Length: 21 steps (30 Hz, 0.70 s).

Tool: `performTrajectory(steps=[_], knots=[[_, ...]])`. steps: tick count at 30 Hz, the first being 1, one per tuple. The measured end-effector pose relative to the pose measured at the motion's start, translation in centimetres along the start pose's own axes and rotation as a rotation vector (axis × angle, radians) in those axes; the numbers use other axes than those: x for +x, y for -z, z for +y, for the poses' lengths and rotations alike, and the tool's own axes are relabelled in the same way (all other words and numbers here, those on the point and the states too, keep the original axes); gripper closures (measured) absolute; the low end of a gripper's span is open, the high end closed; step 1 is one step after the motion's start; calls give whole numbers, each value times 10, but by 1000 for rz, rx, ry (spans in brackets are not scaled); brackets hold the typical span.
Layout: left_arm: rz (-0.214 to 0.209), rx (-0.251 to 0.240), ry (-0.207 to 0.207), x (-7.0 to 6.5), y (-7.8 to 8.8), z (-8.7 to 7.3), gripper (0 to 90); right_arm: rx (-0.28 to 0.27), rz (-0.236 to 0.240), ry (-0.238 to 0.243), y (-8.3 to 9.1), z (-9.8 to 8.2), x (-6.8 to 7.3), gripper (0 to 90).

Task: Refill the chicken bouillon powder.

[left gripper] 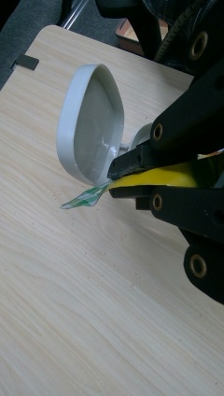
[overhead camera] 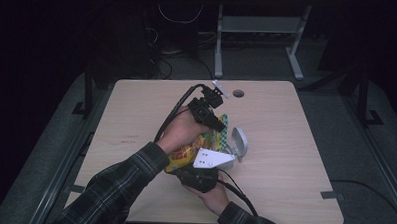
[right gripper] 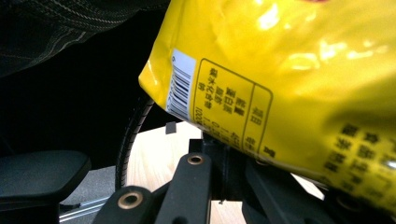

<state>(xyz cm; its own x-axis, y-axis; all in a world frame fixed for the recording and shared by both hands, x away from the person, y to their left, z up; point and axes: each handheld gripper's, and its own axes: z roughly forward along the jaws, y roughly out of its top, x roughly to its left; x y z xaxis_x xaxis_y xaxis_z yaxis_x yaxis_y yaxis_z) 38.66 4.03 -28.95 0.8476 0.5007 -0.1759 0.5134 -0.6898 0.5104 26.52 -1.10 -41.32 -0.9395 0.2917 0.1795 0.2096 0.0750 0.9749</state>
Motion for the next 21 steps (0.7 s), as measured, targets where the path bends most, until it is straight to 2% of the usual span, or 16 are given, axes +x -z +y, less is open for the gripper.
performTrajectory(steps=[21], knots=[[1,-10,3,1,3,0,897,2,1,3,0,1,-1,900]])
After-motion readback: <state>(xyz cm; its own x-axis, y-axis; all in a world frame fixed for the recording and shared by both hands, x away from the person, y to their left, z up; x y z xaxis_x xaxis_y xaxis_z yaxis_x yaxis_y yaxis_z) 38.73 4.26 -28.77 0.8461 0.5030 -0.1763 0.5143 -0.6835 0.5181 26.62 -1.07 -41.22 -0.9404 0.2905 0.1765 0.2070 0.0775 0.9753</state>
